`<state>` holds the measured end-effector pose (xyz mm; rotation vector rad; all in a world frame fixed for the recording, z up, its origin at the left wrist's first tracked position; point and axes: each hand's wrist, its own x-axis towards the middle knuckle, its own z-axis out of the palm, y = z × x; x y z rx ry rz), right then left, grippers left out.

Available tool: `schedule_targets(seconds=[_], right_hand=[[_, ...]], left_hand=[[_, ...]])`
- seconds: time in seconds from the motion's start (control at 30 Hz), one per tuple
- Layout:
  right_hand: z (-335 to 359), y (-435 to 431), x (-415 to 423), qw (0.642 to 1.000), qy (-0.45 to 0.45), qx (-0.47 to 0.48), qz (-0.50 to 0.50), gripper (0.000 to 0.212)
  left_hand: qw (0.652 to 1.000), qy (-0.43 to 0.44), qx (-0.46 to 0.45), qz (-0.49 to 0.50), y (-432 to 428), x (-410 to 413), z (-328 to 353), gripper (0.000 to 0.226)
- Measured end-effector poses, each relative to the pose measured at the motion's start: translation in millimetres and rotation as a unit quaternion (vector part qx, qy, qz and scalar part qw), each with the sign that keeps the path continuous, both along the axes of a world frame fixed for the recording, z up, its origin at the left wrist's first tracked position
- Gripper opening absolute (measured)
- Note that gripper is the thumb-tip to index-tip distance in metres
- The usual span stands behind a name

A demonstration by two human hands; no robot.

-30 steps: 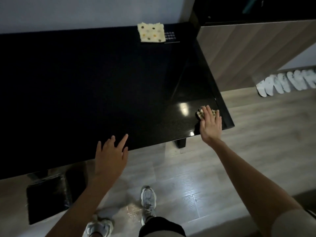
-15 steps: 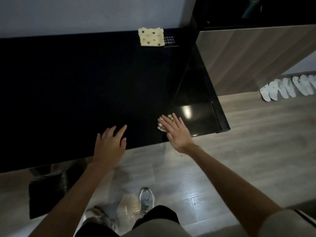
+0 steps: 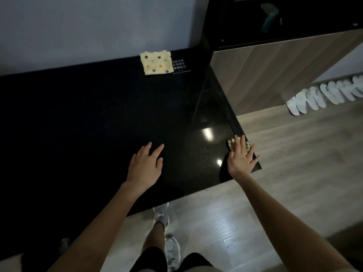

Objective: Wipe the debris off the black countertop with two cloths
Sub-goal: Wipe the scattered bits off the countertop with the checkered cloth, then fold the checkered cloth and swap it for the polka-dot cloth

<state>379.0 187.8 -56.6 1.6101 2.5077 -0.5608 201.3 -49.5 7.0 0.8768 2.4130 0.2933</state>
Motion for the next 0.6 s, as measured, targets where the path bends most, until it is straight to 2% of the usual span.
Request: schedule_targets(seconds=[0.2,0.43,0.6], right_hand=[[-1,42,-55,0.999,0.001,-0.011,0.034,0.053],[-3,92,-123,0.996,0.009,-0.004,0.092,0.052],[-5,140,-177,0.991,0.067,-0.019,0.112,0.05]], left_hand=[[0.999,-0.044,-0.022,-0.022,52,-63,-5,0.051],[1.0,-0.013,0.02,-0.016,86,-106,-13,0.049],[0.998,0.002,0.063,-0.001,99,-126,-17,0.051]])
